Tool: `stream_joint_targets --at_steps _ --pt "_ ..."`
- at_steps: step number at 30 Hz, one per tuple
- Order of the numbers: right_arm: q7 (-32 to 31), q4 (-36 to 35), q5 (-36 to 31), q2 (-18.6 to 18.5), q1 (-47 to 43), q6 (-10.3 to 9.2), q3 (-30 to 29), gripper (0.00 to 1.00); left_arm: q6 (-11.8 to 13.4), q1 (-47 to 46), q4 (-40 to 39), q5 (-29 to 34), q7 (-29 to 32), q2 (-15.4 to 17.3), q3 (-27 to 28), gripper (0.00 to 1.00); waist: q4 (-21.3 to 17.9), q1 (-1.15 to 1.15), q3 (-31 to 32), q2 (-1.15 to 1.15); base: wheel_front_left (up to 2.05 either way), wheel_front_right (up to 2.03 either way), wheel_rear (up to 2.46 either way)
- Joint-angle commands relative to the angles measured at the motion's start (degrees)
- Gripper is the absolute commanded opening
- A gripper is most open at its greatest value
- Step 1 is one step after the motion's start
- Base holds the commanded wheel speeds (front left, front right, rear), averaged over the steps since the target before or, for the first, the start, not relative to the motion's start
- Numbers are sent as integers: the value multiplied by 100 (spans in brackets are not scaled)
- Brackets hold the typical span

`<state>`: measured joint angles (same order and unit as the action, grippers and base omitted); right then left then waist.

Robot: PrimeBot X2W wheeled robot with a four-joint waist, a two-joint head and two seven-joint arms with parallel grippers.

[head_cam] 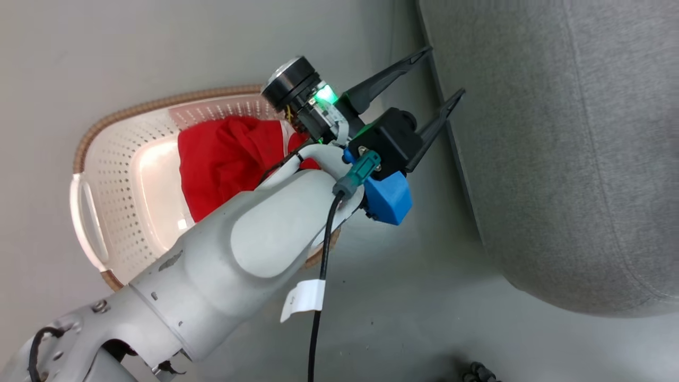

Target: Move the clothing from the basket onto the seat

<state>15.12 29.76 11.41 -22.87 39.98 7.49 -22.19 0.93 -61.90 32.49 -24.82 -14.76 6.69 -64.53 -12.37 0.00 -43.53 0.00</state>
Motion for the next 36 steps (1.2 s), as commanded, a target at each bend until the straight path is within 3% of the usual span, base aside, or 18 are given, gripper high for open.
stream_joint_targets --at_steps 1,9,19,36 --pt "5 -179 -8 48 -212 1 51 100 29 130 6 -49 -32 -20 78 100 32 0 362 0 0 0 0" --pt "5 -970 -80 295 -1000 1 486 100 167 915 -380 -115 -48 142 860 100 157 0 1435 0 0 0 0" --pt "4 -1576 -95 476 -1649 1 1173 100 280 2264 -931 154 -50 268 2350 100 647 0 2535 0 0 0 0" --pt "4 -1687 -139 1066 -2262 1 2104 100 64 4104 -1433 876 -45 -24 4512 100 1191 0 3528 0 0 0 0"
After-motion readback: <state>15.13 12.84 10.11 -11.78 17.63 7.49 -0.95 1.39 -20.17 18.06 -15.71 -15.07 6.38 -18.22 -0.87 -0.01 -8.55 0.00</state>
